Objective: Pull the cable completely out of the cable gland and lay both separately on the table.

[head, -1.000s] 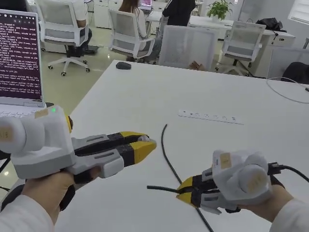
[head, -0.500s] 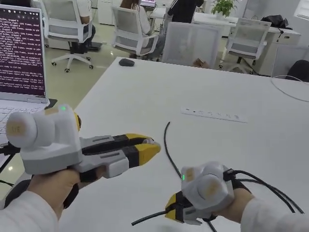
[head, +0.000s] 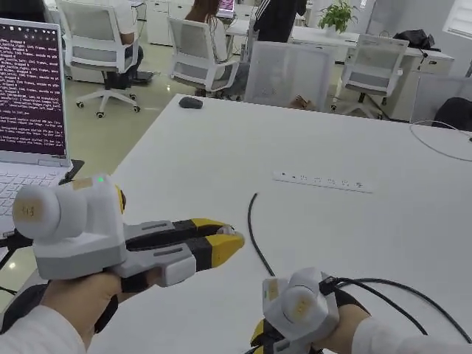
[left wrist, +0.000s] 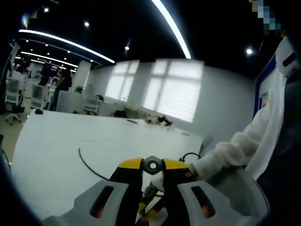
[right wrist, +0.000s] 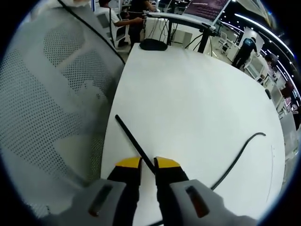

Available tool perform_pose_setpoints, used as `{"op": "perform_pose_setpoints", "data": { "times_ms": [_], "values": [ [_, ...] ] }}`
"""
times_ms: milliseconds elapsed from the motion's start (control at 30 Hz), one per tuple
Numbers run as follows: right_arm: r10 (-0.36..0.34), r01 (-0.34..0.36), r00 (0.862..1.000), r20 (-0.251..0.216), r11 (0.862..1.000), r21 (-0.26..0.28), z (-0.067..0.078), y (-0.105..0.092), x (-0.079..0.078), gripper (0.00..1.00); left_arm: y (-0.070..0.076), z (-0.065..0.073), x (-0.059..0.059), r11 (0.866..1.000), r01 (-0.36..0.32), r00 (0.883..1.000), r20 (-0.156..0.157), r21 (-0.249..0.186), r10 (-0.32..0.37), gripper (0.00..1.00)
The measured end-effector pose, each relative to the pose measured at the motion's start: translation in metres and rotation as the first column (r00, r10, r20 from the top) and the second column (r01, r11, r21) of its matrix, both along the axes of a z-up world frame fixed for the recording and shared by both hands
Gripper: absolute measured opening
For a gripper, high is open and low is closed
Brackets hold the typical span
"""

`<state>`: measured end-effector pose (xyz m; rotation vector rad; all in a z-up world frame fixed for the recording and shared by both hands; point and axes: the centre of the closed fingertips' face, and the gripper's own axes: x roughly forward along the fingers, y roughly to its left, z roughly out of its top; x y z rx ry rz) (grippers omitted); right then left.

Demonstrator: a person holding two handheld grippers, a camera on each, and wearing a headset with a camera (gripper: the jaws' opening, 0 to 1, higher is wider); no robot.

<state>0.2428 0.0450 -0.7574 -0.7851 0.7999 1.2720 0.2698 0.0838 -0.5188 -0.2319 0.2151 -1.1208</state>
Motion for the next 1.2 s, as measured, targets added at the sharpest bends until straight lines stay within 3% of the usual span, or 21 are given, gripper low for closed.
{"op": "perform_pose_setpoints", "data": {
  "times_ms": [200, 300, 367, 467, 533, 633, 700, 800, 933, 1000, 1033, 1067, 1133, 1200],
  "values": [
    [-0.073, 0.075, 0.997, -0.04, 0.996, 0.058, 0.009, -0.001, 0.004, 0.14, -0.002, -0.005, -0.001, 1.0, 0.009, 1.0, -0.012, 0.012, -0.009, 0.16],
    [-0.093, 0.095, 0.995, -0.025, 0.993, 0.074, 0.021, -0.003, 0.008, 0.19, -0.002, -0.007, 0.0, 1.0, 0.007, 1.0, -0.013, 0.022, -0.007, 0.16],
    [-0.114, 0.113, 0.993, 0.003, 0.987, 0.111, 0.035, -0.003, 0.012, 0.23, -0.001, -0.01, 0.002, 1.0, 0.0, 1.0, -0.022, 0.024, 0.0, 0.16],
    [-0.154, 0.151, 0.988, 0.006, 0.974, 0.171, 0.056, -0.006, 0.014, 0.27, 0.0, -0.015, 0.006, 1.0, -0.006, 0.998, -0.067, 0.008, 0.006, 0.16],
    [-0.19, 0.181, 0.982, 0.022, 0.959, 0.218, 0.072, -0.009, 0.016, 0.3, -0.001, -0.017, 0.009, 1.0, -0.008, 0.997, -0.077, 0.012, 0.009, 0.16],
    [-0.261, 0.247, 0.965, 0.013, 0.928, 0.279, 0.094, -0.014, 0.018, 0.35, -0.005, -0.023, 0.011, 0.999, 0.005, 0.997, -0.078, 0.041, -0.002, 0.16],
    [-0.302, 0.285, 0.953, 0.026, 0.92, 0.268, 0.105, -0.023, 0.017, 0.39, -0.01, -0.021, 0.012, 1.0, 0.014, 0.998, -0.065, 0.018, -0.012, 0.16],
    [-0.377, 0.352, 0.926, 0.011, 0.874, 0.335, 0.122, -0.026, 0.016, 0.5, -0.02, -0.023, 0.018, 1.0, 0.025, 0.998, -0.055, 0.001, -0.025, 0.16],
    [-0.503, 0.483, 0.862, -0.064, 0.776, 0.407, 0.139, -0.038, 0.014, 0.51, -0.035, -0.054, 0.031, 0.994, 0.05, 0.995, -0.085, 0.097, -0.041, 0.16],
    [-0.558, 0.533, 0.826, -0.081, 0.727, 0.432, 0.147, -0.047, 0.012, 0.51, -0.042, -0.067, 0.037, 0.993, 0.057, 0.992, -0.114, 0.1, -0.046, 0.16],
    [-0.594, 0.574, 0.797, -0.108, 0.691, 0.439, 0.151, -0.053, 0.009, 0.51, -0.044, -0.072, 0.04, 0.994, 0.059, 0.989, -0.141, 0.093, -0.045, 0.16],
    [-0.608, 0.588, 0.785, -0.117, 0.674, 0.448, 0.153, -0.056, 0.007, 0.5, -0.048, -0.078, 0.045, 0.996, 0.048, 0.983, -0.179, 0.074, -0.034, 0.16],
    [-0.624, 0.594, 0.773, -0.113, 0.651, 0.474, 0.159, -0.06, 0.006, 0.5, -0.051, -0.086, 0.051, 0.997, 0.041, 0.981, -0.194, 0.064, -0.028, 0.16],
    [-0.636, 0.588, 0.768, -0.082, 0.648, 0.484, 0.164, -0.065, 0.002, 0.5, -0.055, -0.104, 0.056, 0.994, 0.051, 0.975, -0.219, 0.095, -0.029, 0.16]
  ]
}}
